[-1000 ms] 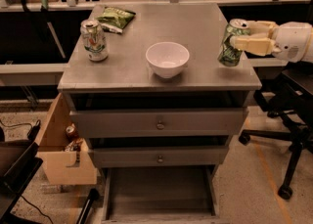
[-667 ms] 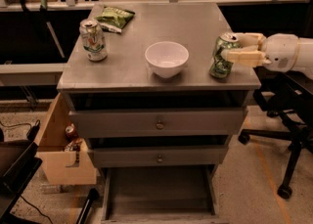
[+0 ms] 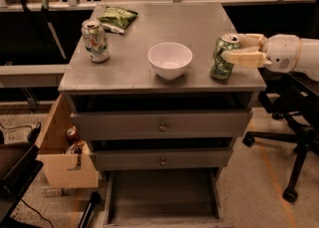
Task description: Move green can near white bowl
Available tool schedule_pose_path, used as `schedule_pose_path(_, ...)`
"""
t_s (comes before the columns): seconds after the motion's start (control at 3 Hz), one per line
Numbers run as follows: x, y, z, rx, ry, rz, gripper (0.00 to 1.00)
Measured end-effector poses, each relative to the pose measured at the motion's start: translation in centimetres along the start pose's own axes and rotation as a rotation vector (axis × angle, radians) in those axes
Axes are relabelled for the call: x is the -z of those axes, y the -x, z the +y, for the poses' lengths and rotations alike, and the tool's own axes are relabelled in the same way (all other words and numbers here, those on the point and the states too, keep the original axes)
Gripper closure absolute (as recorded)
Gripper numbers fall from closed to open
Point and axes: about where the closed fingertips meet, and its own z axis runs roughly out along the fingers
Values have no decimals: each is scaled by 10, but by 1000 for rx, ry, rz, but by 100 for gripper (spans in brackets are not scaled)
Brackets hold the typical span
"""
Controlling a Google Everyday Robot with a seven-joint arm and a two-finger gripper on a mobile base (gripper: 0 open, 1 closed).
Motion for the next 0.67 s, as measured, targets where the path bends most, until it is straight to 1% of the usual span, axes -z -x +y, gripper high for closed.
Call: schedule_pose_path(0.67, -6, 1, 1, 0, 10, -2, 13)
